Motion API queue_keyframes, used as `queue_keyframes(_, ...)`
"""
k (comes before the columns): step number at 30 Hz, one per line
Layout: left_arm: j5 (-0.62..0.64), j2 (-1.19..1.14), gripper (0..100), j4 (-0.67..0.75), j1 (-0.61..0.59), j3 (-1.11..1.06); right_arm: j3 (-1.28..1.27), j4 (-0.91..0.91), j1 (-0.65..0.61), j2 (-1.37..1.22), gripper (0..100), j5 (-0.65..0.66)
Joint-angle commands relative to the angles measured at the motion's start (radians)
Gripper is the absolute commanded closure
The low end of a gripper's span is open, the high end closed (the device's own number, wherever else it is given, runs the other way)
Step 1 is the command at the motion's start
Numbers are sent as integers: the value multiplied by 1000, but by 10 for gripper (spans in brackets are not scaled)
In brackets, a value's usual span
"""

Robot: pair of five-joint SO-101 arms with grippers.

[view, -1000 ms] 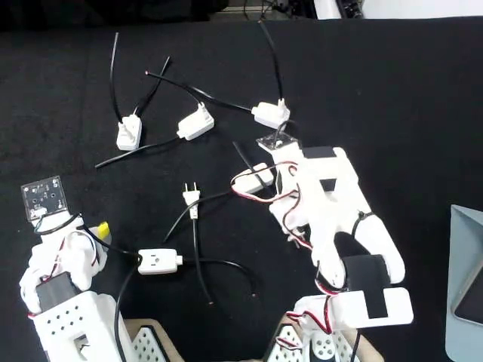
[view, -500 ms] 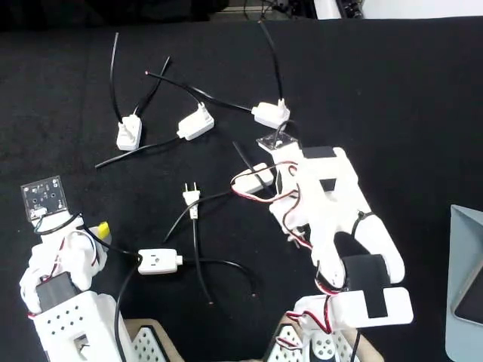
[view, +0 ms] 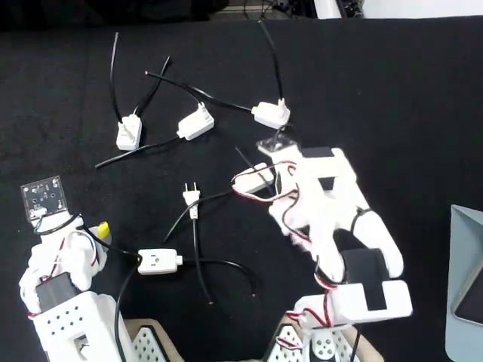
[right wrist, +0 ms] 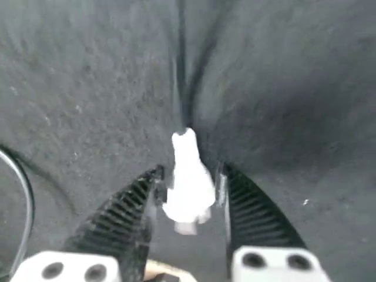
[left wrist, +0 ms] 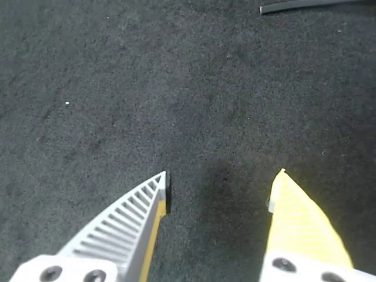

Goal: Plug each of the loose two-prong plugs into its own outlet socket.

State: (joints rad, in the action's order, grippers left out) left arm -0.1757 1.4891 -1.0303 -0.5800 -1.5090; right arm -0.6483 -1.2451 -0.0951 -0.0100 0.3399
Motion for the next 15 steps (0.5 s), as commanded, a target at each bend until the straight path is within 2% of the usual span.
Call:
queue_keyframes(1,-11,3,719,18,12,4,18,9,-5,10,857,8)
queue_keyframes(11,-11,3,719,18,12,4,19,0,0,21,858,9)
queue_keyframes(15,-11,3,719,18,12,4,51,-98,-18,96,858,8)
